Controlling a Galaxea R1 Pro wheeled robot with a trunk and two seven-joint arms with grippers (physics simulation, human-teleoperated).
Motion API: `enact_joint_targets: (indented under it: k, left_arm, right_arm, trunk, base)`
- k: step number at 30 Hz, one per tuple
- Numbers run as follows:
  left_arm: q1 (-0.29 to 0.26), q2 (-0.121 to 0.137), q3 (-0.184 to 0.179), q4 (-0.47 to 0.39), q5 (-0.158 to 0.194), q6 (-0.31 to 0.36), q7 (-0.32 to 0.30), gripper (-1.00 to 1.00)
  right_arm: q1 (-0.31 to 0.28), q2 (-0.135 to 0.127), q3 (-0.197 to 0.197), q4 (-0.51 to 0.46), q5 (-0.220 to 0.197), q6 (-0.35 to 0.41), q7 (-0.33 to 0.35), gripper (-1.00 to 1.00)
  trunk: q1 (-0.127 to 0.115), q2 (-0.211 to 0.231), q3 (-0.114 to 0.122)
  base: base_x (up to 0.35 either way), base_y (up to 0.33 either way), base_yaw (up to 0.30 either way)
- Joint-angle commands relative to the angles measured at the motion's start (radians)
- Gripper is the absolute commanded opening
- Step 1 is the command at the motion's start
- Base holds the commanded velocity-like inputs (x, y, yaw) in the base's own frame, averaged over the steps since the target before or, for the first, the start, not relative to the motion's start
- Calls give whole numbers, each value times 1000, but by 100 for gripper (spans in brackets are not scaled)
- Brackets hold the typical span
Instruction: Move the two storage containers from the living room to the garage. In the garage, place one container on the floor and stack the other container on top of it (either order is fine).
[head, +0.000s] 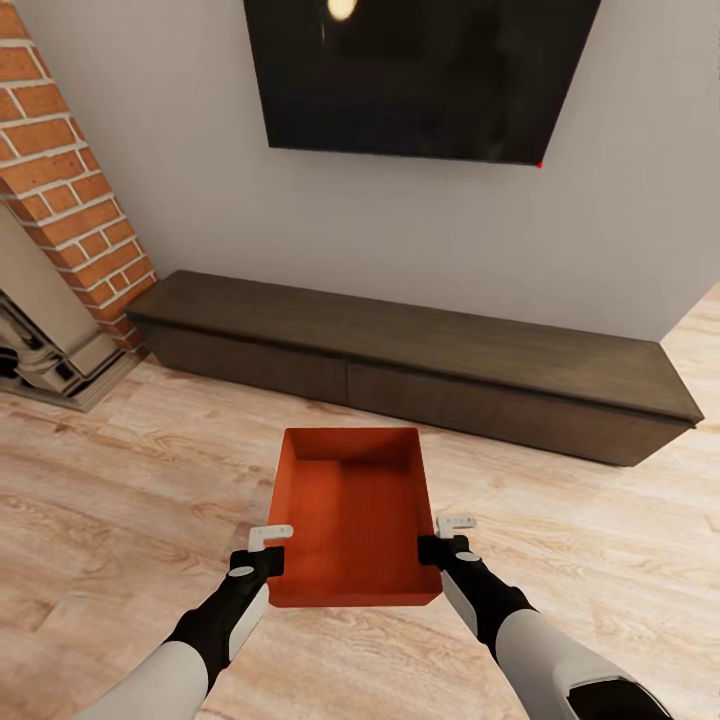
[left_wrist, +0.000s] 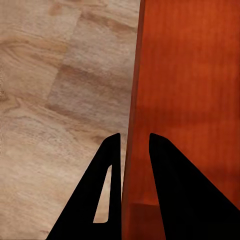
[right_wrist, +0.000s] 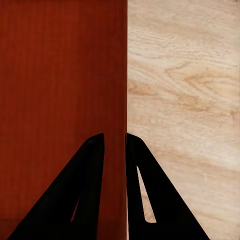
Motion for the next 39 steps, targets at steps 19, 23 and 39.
enact_joint_targets:
  k: [19, 23, 39]
  left_arm:
    - [1, 8, -11, 6, 15, 8, 13, -100]
    - [1, 9, -11, 6, 15, 8, 13, -100]
    - [1, 9, -11, 5, 16, 8, 13, -100]
  right_arm:
    - [-1, -1, 8, -4, 4, 6, -5, -100]
    - [-1, 0, 8, -4, 4, 6, -5, -100]
    - [-1, 0, 6, -4, 4, 6, -8, -100]
  trunk:
    - [-73, 133, 59]
    - [-88, 161, 72]
    - [-150, 273, 122]
  base:
    - [0, 0, 0]
    - [0, 0, 0]
    - [0, 0, 0]
